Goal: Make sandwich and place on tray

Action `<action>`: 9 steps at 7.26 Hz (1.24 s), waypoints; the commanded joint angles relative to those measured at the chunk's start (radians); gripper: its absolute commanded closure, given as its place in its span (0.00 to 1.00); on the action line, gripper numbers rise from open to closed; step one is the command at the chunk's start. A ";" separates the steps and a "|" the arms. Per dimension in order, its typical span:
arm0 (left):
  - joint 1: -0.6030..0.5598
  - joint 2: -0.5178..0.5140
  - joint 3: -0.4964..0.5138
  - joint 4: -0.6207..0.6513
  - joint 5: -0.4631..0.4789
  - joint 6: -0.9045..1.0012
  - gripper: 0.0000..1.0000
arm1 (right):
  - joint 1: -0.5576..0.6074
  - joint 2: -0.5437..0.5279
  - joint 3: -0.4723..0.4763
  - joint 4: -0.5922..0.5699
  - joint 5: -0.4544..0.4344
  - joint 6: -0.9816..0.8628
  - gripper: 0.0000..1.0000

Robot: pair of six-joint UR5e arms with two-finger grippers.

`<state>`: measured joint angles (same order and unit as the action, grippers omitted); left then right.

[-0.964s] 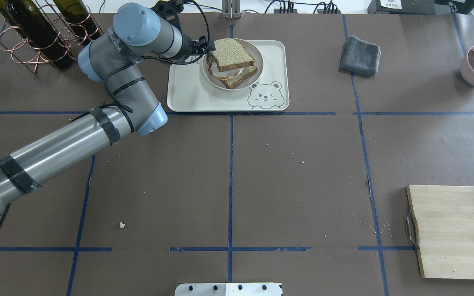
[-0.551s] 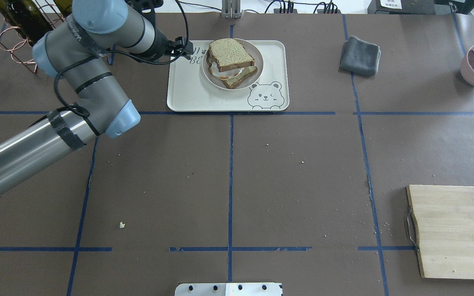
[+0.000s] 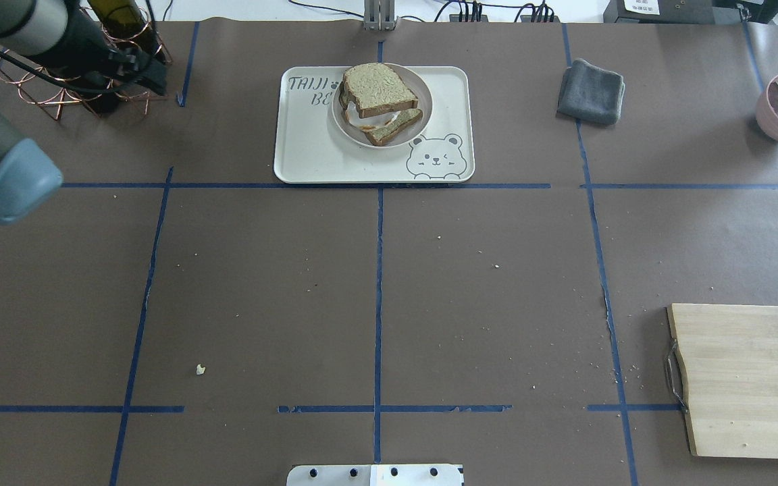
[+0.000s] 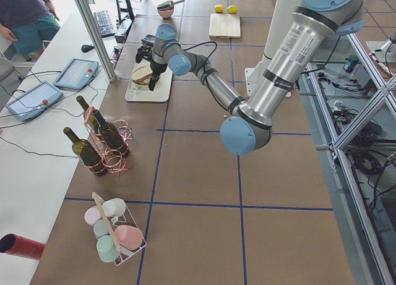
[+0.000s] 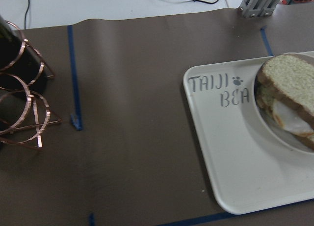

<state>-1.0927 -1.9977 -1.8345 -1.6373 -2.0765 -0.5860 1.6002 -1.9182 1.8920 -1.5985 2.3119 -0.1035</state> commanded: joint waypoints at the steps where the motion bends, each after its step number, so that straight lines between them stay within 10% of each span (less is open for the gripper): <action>1: -0.203 0.211 -0.014 0.056 -0.147 0.379 0.00 | 0.000 0.007 0.002 0.000 -0.002 0.007 0.00; 9: -0.507 0.655 -0.026 0.045 -0.261 0.509 0.00 | 0.001 0.004 0.001 0.000 -0.002 -0.001 0.00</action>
<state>-1.5834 -1.3799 -1.8559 -1.5857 -2.3373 -0.0959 1.6015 -1.9138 1.8939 -1.5984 2.3089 -0.1029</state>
